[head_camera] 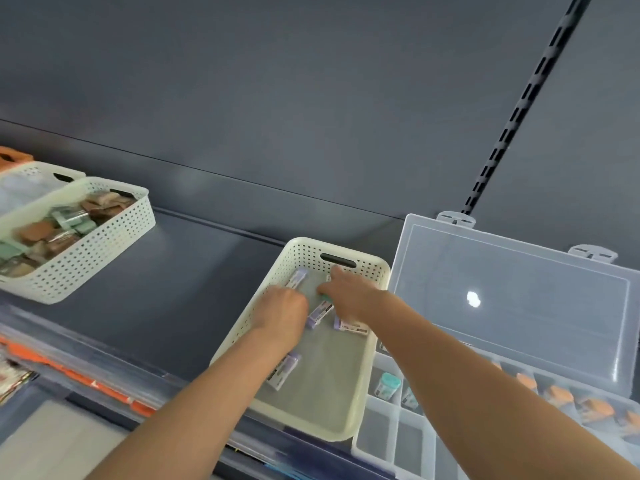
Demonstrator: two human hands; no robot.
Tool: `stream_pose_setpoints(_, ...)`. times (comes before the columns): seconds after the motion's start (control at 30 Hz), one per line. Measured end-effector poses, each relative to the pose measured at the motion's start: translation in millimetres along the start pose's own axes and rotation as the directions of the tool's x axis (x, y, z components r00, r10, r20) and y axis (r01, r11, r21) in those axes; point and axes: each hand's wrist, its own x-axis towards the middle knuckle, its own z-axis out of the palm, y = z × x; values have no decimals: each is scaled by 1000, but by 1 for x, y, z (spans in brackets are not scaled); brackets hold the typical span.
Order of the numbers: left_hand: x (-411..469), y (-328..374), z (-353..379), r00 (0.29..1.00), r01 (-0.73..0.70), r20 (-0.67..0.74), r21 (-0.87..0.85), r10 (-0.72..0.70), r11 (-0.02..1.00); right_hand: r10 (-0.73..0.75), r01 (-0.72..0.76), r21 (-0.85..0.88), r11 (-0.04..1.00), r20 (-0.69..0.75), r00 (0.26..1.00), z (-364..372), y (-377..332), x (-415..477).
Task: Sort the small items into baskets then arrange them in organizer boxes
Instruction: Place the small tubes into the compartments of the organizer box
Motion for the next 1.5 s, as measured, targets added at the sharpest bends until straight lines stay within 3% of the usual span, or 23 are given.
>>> stream_pose_setpoints(0.27, -2, -2, -8, 994, -75, -84, -137, 64, 988, 45, -49, -46, 998, -85, 995, -2, 2, 9)
stream_pose_setpoints(0.43, 4, -7, -10, 979, -115, -201, -387, 38, 915, 75, -48, 147, 988, -186, 980, 4, 2, 11)
stream_pose_setpoints(0.57, 3, -11, -13, 969, -109, -245, -532, -30, 840, 198, -111, 318, 942, -258, 945, 1, 6, 9)
stream_pose_setpoints(0.7, -1, -14, -20, 941, -116, -316, -643, -124, 757, 322, -114, 514, 850, -336, 885, -3, 12, 1)
stream_pose_setpoints(0.83, -6, -13, -29, 932, -179, -335, -761, -142, 623, 410, -16, 655, 755, -454, 791, -11, 13, -18)
stream_pose_setpoints(0.97, -7, -5, -38, 906, -295, -412, -777, -94, 556, 522, 50, 738, 673, -521, 675, -21, 19, -47)
stream_pose_setpoints(1.23, -21, 36, -65, 810, -491, -586, -676, 3, 550, 597, 74, 721, 689, -623, 505, -13, 43, -124)
stream_pose_setpoints(1.37, -39, 74, -80, 765, -576, -638, -618, 88, 534, 645, 83, 756, 649, -605, 468, 2, 64, -168)
stream_pose_setpoints(1.5, -61, 122, -90, 754, -609, -644, -612, 128, 505, 649, 63, 770, 635, -575, 498, 21, 90, -215)
